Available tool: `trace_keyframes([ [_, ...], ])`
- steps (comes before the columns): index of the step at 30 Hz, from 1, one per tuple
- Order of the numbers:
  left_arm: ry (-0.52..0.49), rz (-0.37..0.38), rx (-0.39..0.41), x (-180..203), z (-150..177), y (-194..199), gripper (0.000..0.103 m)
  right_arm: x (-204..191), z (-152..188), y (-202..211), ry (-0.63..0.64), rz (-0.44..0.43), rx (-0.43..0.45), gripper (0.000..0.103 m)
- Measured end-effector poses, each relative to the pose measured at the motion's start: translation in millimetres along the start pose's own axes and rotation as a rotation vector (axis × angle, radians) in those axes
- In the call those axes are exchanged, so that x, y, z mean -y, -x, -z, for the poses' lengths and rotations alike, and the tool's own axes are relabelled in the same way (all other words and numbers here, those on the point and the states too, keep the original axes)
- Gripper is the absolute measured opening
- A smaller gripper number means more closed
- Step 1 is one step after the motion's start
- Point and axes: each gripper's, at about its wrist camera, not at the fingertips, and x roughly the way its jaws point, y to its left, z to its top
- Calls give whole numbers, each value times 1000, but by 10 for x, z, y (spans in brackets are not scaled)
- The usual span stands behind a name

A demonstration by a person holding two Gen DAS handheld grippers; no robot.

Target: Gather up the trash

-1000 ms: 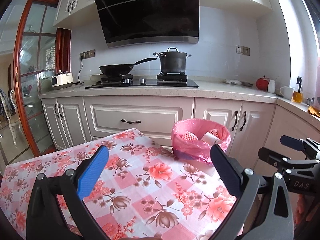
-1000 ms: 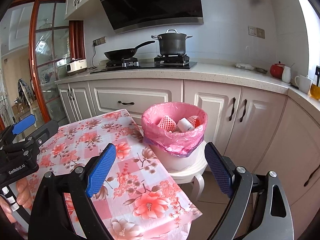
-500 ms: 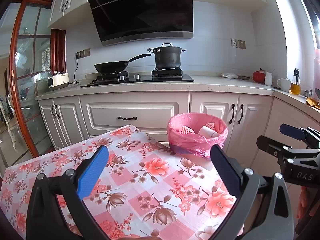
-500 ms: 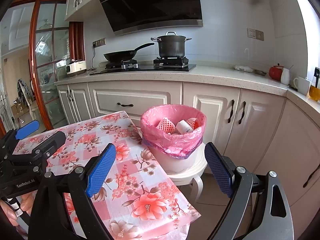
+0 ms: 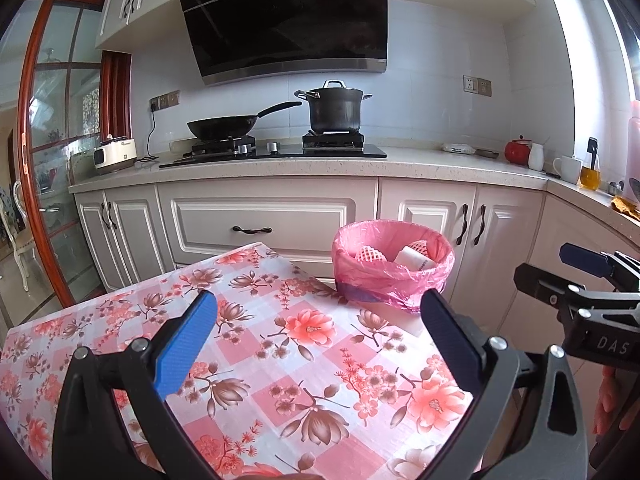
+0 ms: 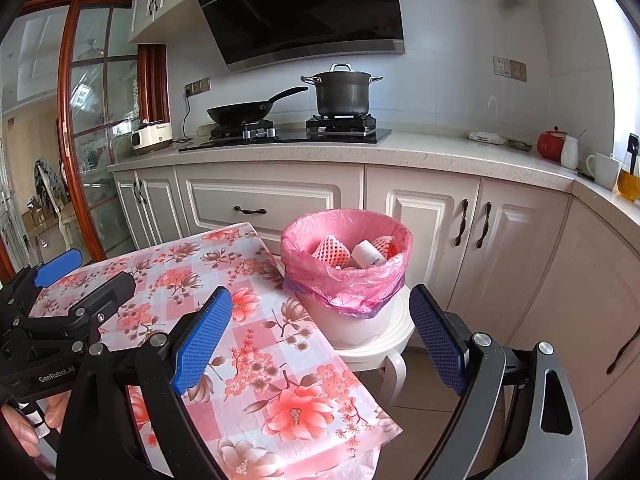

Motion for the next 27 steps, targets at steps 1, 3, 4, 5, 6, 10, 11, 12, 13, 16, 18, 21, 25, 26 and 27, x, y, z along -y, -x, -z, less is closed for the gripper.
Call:
trace_keyframes([
  [1, -1, 1, 1, 0, 0, 0, 98, -5, -3, 4, 2, 0, 1, 84],
  [3, 0, 1, 1, -1, 2, -5, 98, -12, -8, 4, 6, 0, 1, 84],
  [4, 1, 1, 0, 1, 0, -3, 98, -11, -15, 5, 5, -2, 2, 84],
  [5, 1, 1, 0, 1, -2, -1, 98, -11, -14, 4, 4, -2, 2, 84],
  [6, 2, 2, -2, 1, 1, -6, 98, -9, -15, 4, 4, -1, 1, 84],
  [10, 4, 6, -3, -6, 18, -7, 98, -10, -15, 4, 5, -1, 2, 84],
  [11, 5, 7, -4, -9, 22, -9, 98, -9, -16, 4, 6, -2, 2, 84],
  [12, 7, 9, -5, -11, 24, -13, 98, -7, -17, 6, 5, -2, 2, 84],
  [13, 9, 10, -5, -12, 25, -12, 98, -8, -17, 5, 4, -3, 3, 84],
  [16, 13, 12, -9, -20, 34, -21, 98, -5, -12, -5, 5, 0, 0, 84],
  [18, 16, 11, -11, -25, 43, -21, 98, -3, 3, -16, 3, 2, -4, 84],
  [21, 22, 14, -14, -34, 38, -24, 98, 3, 9, -21, 2, 4, -6, 84],
  [25, 23, 15, -14, -36, 33, -25, 98, -10, 14, -28, 3, 4, -9, 84],
  [26, 23, 15, -14, -36, 33, -24, 98, -11, 14, -27, 3, 4, -9, 84],
  [27, 24, 16, -14, -36, 34, -24, 98, -11, 13, -28, 4, 5, -8, 84],
])
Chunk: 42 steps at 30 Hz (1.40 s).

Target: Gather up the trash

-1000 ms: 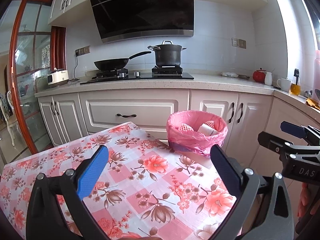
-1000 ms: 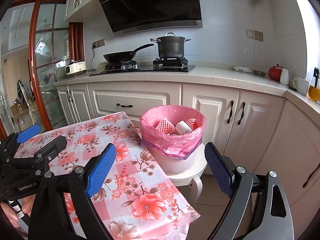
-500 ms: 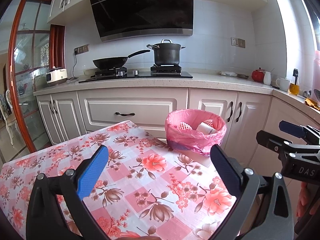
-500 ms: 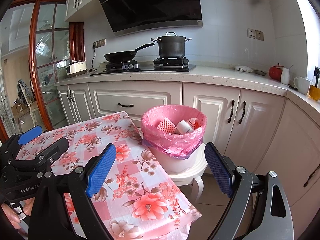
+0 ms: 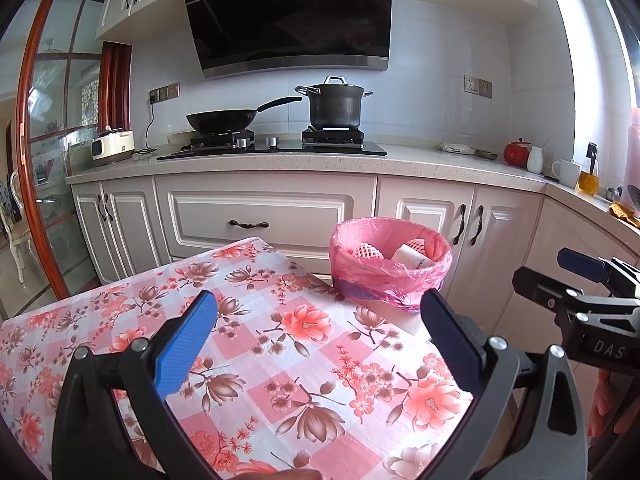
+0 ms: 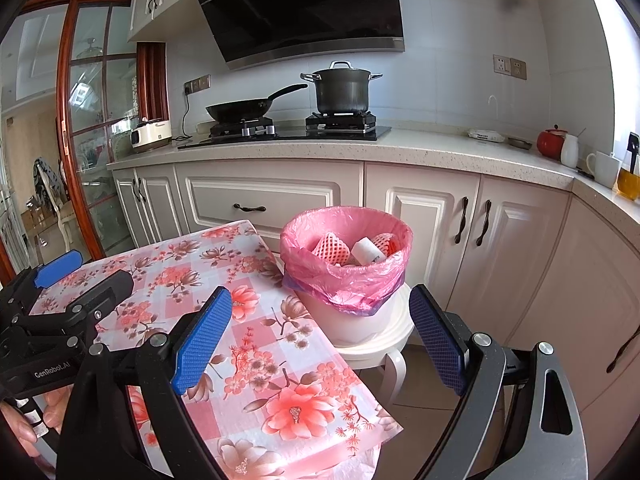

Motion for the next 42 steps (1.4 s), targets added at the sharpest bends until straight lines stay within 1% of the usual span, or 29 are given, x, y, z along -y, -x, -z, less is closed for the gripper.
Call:
trace_keyframes([
  [10, 4, -13, 0, -3, -13, 0, 98, -5, 6, 5, -3, 0, 6, 84],
  [24, 15, -3, -3, -25, -11, 15, 98, -7, 2, -2, -5, 0, 3, 84],
  [35, 12, 16, 24, -5, 5, 53, 98, 8, 67, 22, -13, -7, 44, 84],
  [42, 30, 12, 38, -47, 39, 38, 98, 25, 124, 82, -13, 6, 105, 84],
])
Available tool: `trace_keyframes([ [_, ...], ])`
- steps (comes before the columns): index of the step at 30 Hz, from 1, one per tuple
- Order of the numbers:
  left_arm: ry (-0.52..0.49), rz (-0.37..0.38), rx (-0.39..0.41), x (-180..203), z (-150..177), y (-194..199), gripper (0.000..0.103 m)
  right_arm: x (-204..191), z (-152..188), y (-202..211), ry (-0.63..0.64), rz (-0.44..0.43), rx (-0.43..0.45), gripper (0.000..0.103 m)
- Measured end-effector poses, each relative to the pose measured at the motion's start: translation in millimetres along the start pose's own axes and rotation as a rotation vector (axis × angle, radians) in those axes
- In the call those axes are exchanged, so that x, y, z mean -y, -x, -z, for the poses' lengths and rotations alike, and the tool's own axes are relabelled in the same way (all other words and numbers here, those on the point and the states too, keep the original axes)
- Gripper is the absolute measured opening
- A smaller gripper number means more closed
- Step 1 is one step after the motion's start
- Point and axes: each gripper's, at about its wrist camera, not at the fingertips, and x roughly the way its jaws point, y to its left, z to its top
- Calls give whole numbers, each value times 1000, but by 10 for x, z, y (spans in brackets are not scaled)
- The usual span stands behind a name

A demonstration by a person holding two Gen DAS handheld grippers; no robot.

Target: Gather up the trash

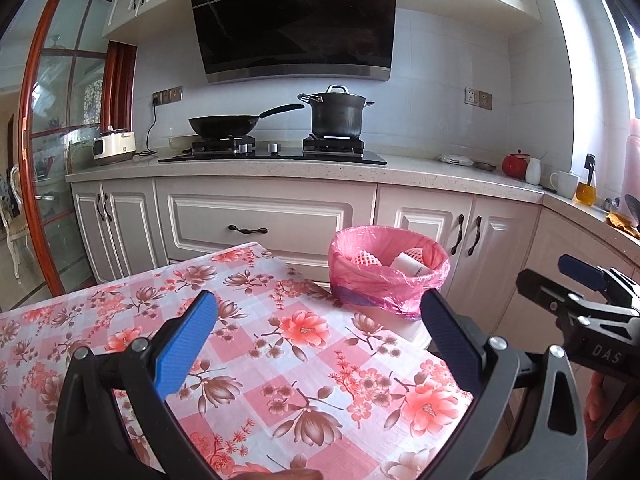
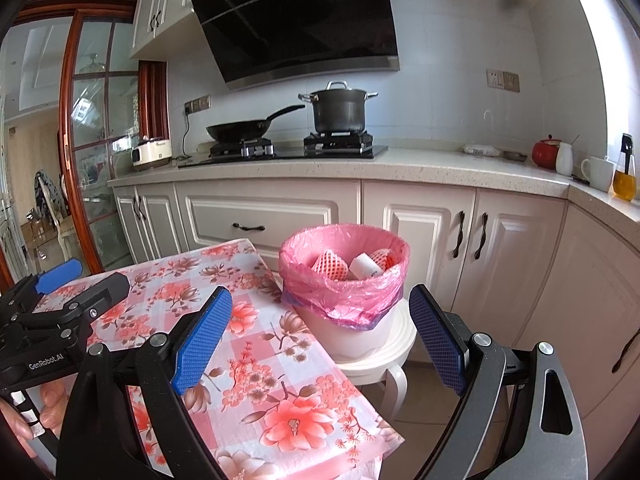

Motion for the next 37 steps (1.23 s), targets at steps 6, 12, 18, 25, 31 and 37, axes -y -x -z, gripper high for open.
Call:
trace_keyframes([
  [6, -5, -13, -3, 1, 58, -35, 98, 15, -2, -5, -1, 4, -1, 84],
  [12, -7, -17, -4, 4, 78, -42, 98, -7, 2, 7, 11, 4, 8, 84],
  [18, -7, -14, -6, 3, 86, -66, 98, -25, 8, 21, 9, 1, 8, 84],
  [25, -14, -1, -14, 30, 101, -105, 98, -38, 11, 24, 10, -2, 9, 84],
  [31, -6, -6, -10, 5, 104, -112, 98, -41, 13, 21, 11, -1, 9, 84],
  [37, -15, 7, -8, 15, 118, -111, 98, -46, 21, 19, 10, -2, 7, 84],
])
